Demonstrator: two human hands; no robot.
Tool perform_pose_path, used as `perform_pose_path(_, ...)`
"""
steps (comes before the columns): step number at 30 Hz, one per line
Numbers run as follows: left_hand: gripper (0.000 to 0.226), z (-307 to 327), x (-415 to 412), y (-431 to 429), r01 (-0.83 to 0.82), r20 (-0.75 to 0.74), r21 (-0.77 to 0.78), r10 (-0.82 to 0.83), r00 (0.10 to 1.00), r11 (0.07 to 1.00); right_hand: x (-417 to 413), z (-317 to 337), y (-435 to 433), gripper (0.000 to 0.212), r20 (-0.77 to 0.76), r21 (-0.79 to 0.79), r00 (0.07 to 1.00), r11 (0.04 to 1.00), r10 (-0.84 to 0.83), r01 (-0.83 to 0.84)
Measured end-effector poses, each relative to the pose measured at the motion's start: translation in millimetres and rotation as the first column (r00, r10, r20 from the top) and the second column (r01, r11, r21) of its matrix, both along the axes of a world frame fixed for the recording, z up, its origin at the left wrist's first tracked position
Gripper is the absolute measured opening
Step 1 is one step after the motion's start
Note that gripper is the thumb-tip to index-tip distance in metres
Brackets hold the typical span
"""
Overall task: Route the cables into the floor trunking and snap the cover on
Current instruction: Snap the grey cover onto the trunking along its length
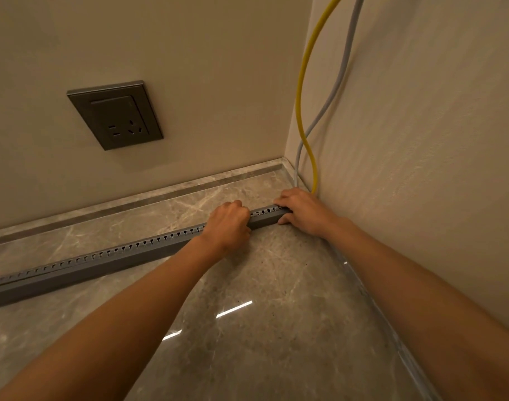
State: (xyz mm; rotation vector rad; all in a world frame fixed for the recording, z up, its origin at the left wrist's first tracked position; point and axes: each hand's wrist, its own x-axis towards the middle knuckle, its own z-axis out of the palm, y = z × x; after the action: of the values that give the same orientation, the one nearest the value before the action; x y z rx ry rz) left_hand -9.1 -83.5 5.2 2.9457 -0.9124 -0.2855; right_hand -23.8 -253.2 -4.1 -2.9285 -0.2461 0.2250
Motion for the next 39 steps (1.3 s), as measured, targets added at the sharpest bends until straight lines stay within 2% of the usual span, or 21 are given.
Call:
perform_pose_path(5, 0.028, -0.6, -0.3, -0.2, -0.012, 0.005, -0.038, 0.012, 1.000, 0.999, 0.9, 3.1, 0.9, 0.035, -0.014, -0.026, 1.000, 0.999, 0.023, -0.023)
perform_pose_path(11, 0.029, -2.5, -1.1, 0.3, -0.035, -0.013, -0.060, 0.035, 0.999, 0.998, -2.6, -0.6, 2.2, 0.036, 0.007, -0.021, 1.000, 1.000, -0.009, 0.009)
perform_pose_path(15, 0.033, -2.8, 3.0, 9.4, -0.074, -0.065, -0.059, 0.070, 0.995, 0.996, -4.9, -3.0, 4.1, 0.038, 0.000, 0.050, 0.996, 0.994, -0.095, 0.094)
perform_pose_path(18, 0.037, -1.1, 6.5, 20.7, -0.102, -0.096, 0.001, 0.102, 0.990, 0.995, -4.0, -1.6, 4.2, 0.040, -0.041, 0.094, 0.993, 0.989, -0.112, 0.116)
perform_pose_path(22, 0.036, -3.1, 2.0, 21.9, -0.057, -0.078, 0.074, 0.063, 0.995, 0.996, -4.2, 1.0, 4.3, 0.034, -0.045, 0.046, 0.995, 0.995, -0.091, 0.093)
perform_pose_path(25, 0.033, -4.2, -1.2, 19.3, -0.047, -0.043, 0.065, 0.050, 0.998, 0.997, -5.1, 1.7, 3.8, 0.033, -0.030, -0.001, 0.997, 0.998, -0.069, 0.069)
perform_pose_path(31, 0.033, -3.9, 2.3, 22.2, -0.068, -0.062, 0.029, 0.070, 0.996, 0.997, -9.3, 3.3, -12.1, 0.039, 0.062, -0.083, 0.994, 0.992, -0.088, 0.093)
perform_pose_path(36, 0.035, -5.8, 0.7, 23.2, -0.112, -0.078, 0.006, 0.113, 0.991, 0.994, -14.0, 5.8, -17.5, 0.035, 0.065, 0.014, 0.987, 0.989, -0.145, 0.144)
perform_pose_path(39, 0.035, -6.8, 1.8, 23.0, -0.133, -0.095, -0.022, 0.130, 0.987, 0.991, -12.2, 7.2, -15.1, 0.032, 0.040, 0.015, 0.986, 0.987, -0.159, 0.159)
